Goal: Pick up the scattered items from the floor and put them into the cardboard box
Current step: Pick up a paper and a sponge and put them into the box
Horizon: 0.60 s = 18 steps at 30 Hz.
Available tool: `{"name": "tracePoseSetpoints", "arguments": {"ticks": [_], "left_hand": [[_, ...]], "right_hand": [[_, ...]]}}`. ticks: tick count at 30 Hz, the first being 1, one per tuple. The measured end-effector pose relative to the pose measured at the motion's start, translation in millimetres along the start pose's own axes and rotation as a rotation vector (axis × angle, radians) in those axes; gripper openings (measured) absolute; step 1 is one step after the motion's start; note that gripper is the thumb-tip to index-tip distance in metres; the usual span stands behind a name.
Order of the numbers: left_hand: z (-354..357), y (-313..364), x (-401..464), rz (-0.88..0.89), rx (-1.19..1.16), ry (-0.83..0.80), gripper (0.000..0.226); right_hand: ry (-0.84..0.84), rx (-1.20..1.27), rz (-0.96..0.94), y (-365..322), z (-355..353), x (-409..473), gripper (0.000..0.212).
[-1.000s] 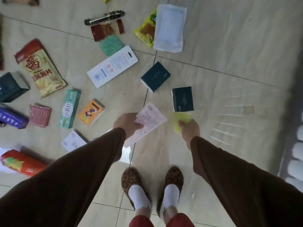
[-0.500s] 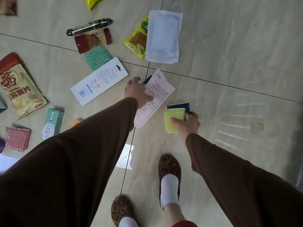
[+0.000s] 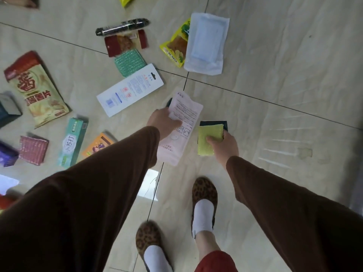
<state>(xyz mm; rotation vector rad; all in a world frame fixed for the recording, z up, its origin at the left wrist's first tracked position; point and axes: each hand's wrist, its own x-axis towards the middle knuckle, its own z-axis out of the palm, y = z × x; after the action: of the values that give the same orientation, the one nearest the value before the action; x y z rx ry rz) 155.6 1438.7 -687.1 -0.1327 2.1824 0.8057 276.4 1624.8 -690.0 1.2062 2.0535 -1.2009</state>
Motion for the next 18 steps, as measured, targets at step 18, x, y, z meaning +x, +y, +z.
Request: {"name": "tracePoseSetpoints", "arguments": {"ticks": [18], "left_hand": [[-119, -145, -336, -0.214, -0.56, 0.269, 0.043]], "right_hand": [[-0.226, 0.017, -0.317, -70, 53, -276, 0.037]]}}
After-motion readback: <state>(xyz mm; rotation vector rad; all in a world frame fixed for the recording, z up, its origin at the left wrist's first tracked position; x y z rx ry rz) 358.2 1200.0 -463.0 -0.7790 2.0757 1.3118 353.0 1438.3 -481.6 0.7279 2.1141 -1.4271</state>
